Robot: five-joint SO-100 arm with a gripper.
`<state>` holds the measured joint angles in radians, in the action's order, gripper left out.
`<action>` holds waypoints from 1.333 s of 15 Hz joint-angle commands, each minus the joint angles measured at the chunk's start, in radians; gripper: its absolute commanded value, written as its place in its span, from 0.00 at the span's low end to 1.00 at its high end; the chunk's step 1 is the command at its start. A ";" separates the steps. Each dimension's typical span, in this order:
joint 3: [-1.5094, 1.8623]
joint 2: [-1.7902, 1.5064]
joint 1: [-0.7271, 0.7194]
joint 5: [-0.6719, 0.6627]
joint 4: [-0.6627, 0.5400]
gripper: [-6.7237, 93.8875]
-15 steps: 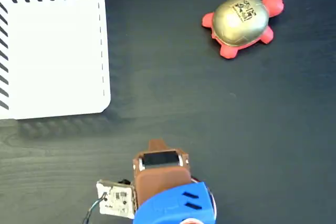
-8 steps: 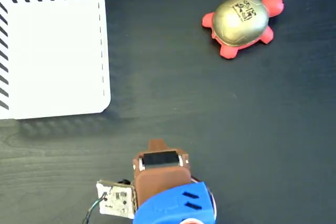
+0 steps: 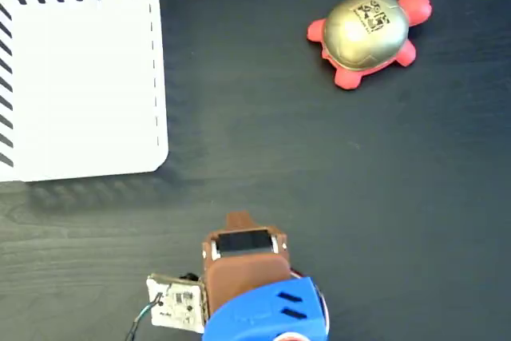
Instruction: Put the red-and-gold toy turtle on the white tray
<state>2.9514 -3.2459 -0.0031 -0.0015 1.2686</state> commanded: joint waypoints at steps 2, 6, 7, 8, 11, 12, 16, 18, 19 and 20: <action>-0.028 -0.003 -0.009 0.014 0.011 0.07; -0.083 0.206 0.008 -0.011 -0.109 0.07; -0.178 0.325 0.015 -0.078 -0.138 0.07; -0.301 0.451 0.041 -0.153 -0.144 0.07; -0.712 0.853 0.186 -0.399 -0.150 0.07; -0.821 0.957 0.227 -0.471 -0.146 0.07; -1.278 1.367 0.336 -0.673 -0.012 0.07; -1.516 1.566 0.341 -0.692 0.086 0.07; -1.626 1.661 0.334 -0.690 0.130 0.07; -1.738 1.755 0.331 -0.687 0.170 0.07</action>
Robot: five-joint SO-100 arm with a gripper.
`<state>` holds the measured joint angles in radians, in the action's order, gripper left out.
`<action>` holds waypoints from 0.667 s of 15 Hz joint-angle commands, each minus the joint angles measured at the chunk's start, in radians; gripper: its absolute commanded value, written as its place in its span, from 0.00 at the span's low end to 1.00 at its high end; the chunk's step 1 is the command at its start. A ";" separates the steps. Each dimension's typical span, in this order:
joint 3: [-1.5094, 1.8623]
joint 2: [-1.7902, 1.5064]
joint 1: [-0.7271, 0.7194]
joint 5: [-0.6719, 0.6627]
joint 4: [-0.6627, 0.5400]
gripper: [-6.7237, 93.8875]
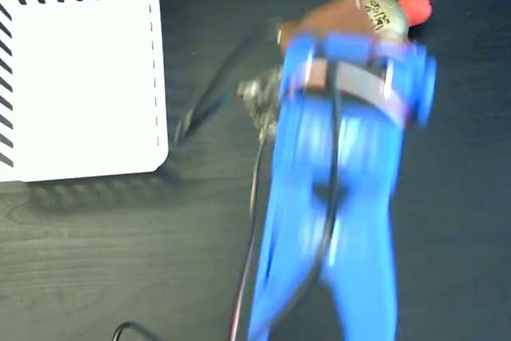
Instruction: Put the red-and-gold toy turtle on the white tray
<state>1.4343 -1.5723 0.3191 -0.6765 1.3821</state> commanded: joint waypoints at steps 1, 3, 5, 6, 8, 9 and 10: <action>-0.333 0.169 0.009 0.002 0.084 0.07; -0.500 0.304 0.015 0.012 0.123 0.07; -0.580 0.388 0.031 -0.006 0.147 0.07; -0.624 0.430 0.043 -0.026 0.164 0.07; -0.689 0.495 0.075 -0.075 0.167 0.07; -0.706 0.520 0.089 -0.110 0.172 0.07; -0.721 0.543 0.100 -0.137 0.172 0.07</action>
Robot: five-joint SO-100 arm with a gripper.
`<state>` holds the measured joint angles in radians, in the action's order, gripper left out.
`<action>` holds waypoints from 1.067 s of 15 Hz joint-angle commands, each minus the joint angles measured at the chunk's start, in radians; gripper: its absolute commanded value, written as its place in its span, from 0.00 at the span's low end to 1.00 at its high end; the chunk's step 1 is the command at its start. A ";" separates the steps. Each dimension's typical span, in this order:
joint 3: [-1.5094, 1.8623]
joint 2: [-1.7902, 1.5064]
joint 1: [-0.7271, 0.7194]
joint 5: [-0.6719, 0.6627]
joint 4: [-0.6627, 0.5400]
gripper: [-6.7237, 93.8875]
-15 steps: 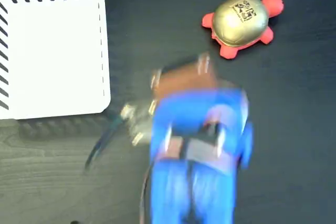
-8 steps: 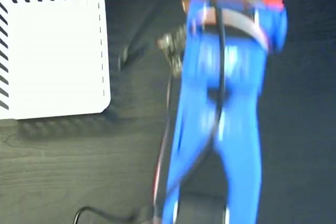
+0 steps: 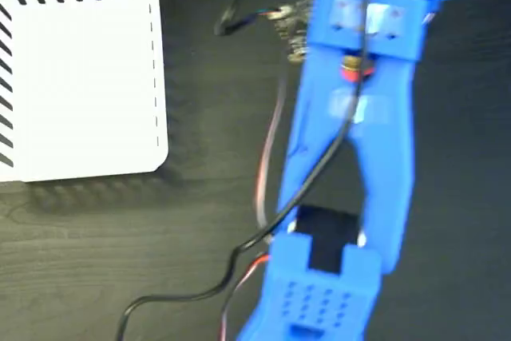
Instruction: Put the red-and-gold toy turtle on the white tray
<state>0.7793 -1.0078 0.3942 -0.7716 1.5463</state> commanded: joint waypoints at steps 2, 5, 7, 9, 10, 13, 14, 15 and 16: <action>-0.083 0.015 0.034 -0.091 0.009 0.07; -0.092 0.031 0.028 -0.091 0.012 0.07; -0.114 0.040 0.021 -0.071 0.025 0.07; -0.126 0.051 0.018 -0.060 0.029 0.09; -0.126 0.052 0.021 -0.060 0.034 0.18; -0.135 0.054 0.035 -0.083 0.069 0.48; -0.135 0.054 0.046 -0.094 0.069 0.49; -0.097 0.031 0.061 -0.132 0.066 0.51; -0.031 -0.012 0.072 -0.176 0.046 0.54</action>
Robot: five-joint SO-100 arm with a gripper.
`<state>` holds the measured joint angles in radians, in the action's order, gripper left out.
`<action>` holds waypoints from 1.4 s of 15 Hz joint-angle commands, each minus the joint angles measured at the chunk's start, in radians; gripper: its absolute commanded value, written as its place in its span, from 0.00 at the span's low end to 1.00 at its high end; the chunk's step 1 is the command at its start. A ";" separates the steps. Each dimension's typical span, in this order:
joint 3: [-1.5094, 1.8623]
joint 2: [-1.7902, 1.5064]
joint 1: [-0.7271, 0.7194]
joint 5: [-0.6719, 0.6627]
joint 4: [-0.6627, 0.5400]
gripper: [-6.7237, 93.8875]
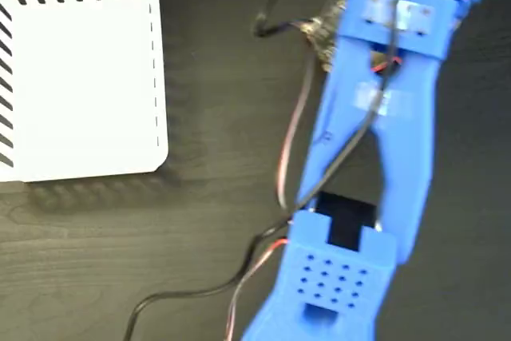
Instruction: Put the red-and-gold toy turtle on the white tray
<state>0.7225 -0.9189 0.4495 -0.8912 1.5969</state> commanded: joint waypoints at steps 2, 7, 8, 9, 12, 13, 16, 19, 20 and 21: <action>0.037 -0.107 0.031 -0.094 -0.009 0.54; 0.021 -0.040 0.048 -0.094 -0.011 0.64; 0.017 -0.031 0.048 -0.084 -0.011 0.68; 0.015 -0.020 0.046 -0.078 -0.011 0.69; -0.021 0.043 0.041 -0.054 -0.006 0.69; -0.040 0.067 0.041 -0.041 -0.006 0.69; -0.095 0.127 0.041 -0.032 -0.006 0.69; -0.140 0.175 0.034 -0.020 -0.008 0.69; -0.146 0.184 0.032 -0.020 -0.008 0.68; -0.152 0.193 0.029 -0.018 -0.008 0.68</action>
<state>0.6305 -0.6842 0.4725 -0.9112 1.5831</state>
